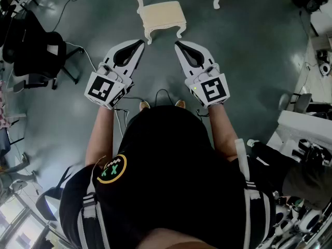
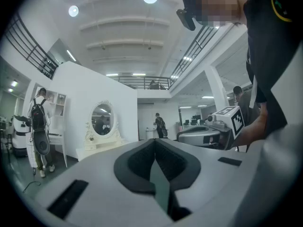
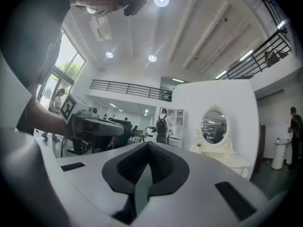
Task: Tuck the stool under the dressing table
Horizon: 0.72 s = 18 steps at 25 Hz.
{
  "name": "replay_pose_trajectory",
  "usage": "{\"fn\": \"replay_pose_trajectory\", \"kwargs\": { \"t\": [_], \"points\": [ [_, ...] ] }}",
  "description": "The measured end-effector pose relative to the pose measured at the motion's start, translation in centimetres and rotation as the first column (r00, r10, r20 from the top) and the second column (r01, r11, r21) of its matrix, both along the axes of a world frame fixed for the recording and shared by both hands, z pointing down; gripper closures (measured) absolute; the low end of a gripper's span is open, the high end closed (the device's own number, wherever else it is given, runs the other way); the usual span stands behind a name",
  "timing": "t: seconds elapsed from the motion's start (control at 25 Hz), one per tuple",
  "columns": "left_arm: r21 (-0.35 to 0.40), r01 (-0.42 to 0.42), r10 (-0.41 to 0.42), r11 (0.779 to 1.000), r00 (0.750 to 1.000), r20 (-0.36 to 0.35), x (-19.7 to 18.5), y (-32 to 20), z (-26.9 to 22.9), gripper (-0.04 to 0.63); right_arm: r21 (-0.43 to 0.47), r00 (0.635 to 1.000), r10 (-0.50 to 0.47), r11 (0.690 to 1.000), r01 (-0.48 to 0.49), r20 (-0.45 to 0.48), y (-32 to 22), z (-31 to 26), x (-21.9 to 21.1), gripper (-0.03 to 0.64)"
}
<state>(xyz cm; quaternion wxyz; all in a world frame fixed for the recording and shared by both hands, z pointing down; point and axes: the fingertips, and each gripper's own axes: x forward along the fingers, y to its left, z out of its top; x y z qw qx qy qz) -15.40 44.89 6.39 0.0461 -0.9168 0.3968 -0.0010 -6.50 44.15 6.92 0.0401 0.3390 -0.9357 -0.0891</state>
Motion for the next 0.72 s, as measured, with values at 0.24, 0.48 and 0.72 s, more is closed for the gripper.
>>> {"fn": "replay_pose_trajectory", "kwargs": {
  "t": [0.24,0.48,0.72],
  "points": [
    [0.001,-0.008,0.008,1.0,1.0,0.009,0.24,-0.31,-0.01,0.577,0.002,1.0,0.004,1.0,-0.004,0.002,-0.38,-0.16,0.16,0.597],
    [-0.003,0.003,-0.003,1.0,1.0,0.0,0.17,-0.7,0.02,0.577,0.001,1.0,0.007,1.0,-0.007,0.001,-0.61,-0.02,0.25,0.597],
    [-0.002,-0.012,0.012,1.0,1.0,0.013,0.7,-0.52,0.42,0.577,-0.025,1.0,0.018,1.0,-0.018,0.017,-0.54,0.36,0.84,0.595]
  ]
}}
